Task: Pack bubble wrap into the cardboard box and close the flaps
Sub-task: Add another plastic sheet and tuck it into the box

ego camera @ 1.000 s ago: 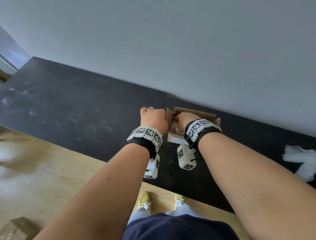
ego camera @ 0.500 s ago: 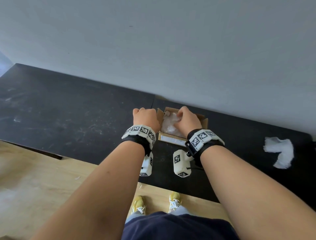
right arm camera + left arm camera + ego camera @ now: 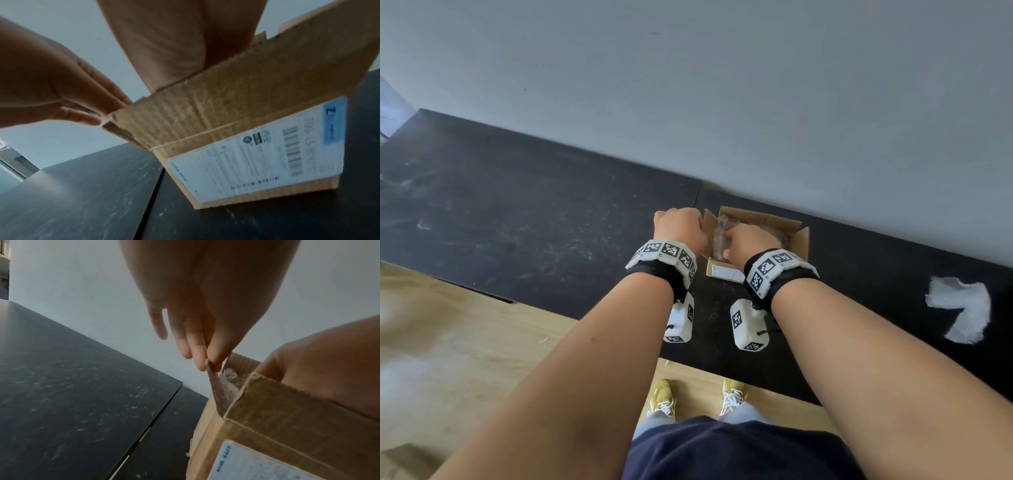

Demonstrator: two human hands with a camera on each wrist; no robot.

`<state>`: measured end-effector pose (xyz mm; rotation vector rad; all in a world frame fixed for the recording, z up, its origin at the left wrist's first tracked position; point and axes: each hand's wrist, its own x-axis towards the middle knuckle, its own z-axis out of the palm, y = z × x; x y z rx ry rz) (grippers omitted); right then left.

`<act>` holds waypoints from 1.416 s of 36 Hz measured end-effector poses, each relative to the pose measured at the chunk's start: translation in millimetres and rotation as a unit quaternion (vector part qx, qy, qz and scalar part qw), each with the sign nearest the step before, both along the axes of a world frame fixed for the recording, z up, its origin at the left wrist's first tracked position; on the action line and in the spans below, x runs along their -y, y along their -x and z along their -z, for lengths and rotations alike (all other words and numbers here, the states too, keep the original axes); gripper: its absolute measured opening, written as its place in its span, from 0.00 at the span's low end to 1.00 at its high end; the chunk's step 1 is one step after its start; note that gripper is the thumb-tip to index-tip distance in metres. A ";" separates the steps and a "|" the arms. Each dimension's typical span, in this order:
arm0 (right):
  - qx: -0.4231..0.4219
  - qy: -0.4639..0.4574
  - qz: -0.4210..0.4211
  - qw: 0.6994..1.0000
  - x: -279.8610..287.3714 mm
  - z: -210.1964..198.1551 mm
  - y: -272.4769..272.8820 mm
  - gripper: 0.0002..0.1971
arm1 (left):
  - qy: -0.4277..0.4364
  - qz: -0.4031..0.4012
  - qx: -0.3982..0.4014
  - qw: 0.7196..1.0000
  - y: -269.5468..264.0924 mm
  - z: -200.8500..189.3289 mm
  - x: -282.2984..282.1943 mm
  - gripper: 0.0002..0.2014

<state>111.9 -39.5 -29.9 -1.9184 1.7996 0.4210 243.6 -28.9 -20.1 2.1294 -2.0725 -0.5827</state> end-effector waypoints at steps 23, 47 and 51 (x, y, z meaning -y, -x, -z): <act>-0.039 -0.012 -0.030 0.999 14.8 -3.5 -11.7 0.08 | -0.006 -0.009 -0.023 1.000 -1.9 -1.8 3.0 0.08; 0.226 0.181 0.092 0.953 -24.5 -3.3 16.3 0.19 | -0.024 0.029 0.027 0.999 12.1 -21.0 -4.8 0.06; 0.185 0.105 0.060 0.975 -14.1 -1.4 10.1 0.23 | -0.036 0.020 0.010 0.999 10.0 -22.1 -3.8 0.05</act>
